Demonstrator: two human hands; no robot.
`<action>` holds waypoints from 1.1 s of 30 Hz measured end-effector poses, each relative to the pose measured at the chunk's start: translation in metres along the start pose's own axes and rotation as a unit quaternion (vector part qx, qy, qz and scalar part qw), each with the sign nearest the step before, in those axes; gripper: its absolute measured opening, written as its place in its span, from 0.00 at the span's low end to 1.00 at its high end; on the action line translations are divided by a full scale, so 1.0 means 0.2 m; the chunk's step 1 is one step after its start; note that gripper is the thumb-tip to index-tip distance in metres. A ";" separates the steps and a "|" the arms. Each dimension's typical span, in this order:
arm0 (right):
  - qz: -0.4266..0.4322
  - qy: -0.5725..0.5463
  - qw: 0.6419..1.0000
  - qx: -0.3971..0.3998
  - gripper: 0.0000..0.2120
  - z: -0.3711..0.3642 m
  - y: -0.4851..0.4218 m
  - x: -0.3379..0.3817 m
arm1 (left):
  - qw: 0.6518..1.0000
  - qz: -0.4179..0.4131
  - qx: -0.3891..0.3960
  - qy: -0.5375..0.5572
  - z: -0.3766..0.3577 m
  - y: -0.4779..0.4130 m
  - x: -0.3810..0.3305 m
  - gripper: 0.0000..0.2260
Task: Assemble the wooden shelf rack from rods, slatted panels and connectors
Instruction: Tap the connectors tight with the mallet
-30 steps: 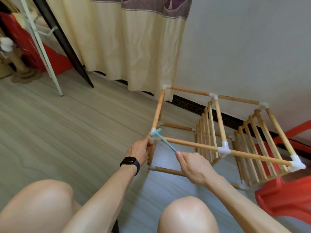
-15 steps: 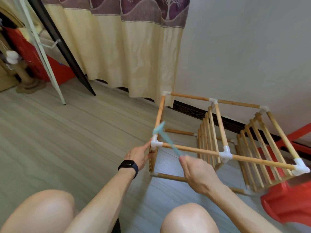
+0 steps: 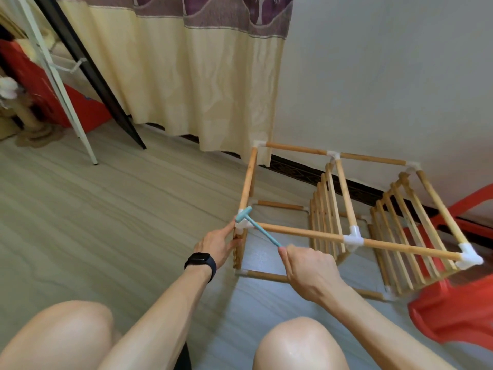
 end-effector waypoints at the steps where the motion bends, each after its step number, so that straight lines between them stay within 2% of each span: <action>1: -0.016 -0.004 1.000 0.006 0.21 0.01 -0.01 -0.01 | 1.000 0.000 0.007 -0.001 0.00 0.00 0.00 0.22; 3: -0.060 -0.082 0.992 -0.070 0.20 0.08 -0.07 -0.05 | 0.999 0.010 0.028 0.034 0.03 0.00 -0.01 0.23; 5: -0.107 -0.142 0.974 -0.143 0.20 0.10 -0.14 -0.11 | 0.981 0.047 0.037 0.184 0.07 -0.04 -0.04 0.22; 6: -0.126 -0.144 0.971 -0.144 0.21 0.10 -0.19 -0.15 | 0.967 0.072 0.028 0.242 0.10 -0.08 -0.05 0.21; 7: -0.141 -0.137 0.972 -0.128 0.22 0.10 -0.24 -0.19 | 0.957 0.090 0.009 0.276 0.13 -0.11 -0.07 0.19; 9: -0.173 -0.102 0.979 -0.036 0.23 0.05 -0.31 -0.24 | 0.947 0.097 -0.014 0.305 0.18 -0.16 -0.14 0.17; 11: -0.187 -0.031 0.982 0.027 0.23 -0.02 -0.31 -0.25 | 0.943 0.096 0.012 0.319 0.17 -0.17 -0.23 0.26; 13: -0.181 0.017 0.983 0.013 0.23 -0.07 -0.29 -0.21 | 0.943 0.102 0.048 0.314 0.11 -0.17 -0.30 0.30; 15: -0.180 0.024 0.983 -0.007 0.23 -0.07 -0.28 -0.19 | 0.943 0.106 0.027 0.314 0.06 -0.16 -0.33 0.25; 20: -0.174 0.028 0.984 -0.003 0.22 -0.09 -0.20 -0.14 | 0.938 0.110 -0.005 0.328 0.02 -0.08 -0.33 0.25; 23: -0.164 0.040 0.986 0.015 0.21 -0.10 -0.11 -0.08 | 0.945 0.119 0.009 0.304 0.03 0.03 -0.26 0.26; 27: -0.137 0.010 0.990 0.041 0.20 -0.11 0.02 -0.02 | 0.975 0.127 0.050 0.175 0.06 0.14 -0.18 0.30; 30: -0.137 -0.087 0.984 0.069 0.20 -0.08 0.00 -0.02 | 0.995 0.066 0.037 0.070 0.11 0.14 -0.21 0.41; 33: -0.133 -0.150 0.977 0.074 0.20 -0.03 -0.07 -0.05 | 0.999 -0.030 0.000 -0.043 0.17 0.07 -0.26 0.41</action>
Point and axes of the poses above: each hand's wrist, its own y-axis away from the middle knuckle, its own z-axis out of the back of the hand, x = y × z, the point moved 2 cm from there along -y, towards the middle knuckle, and after that the axes turned 11 degrees about y, right-handed, at the moved point
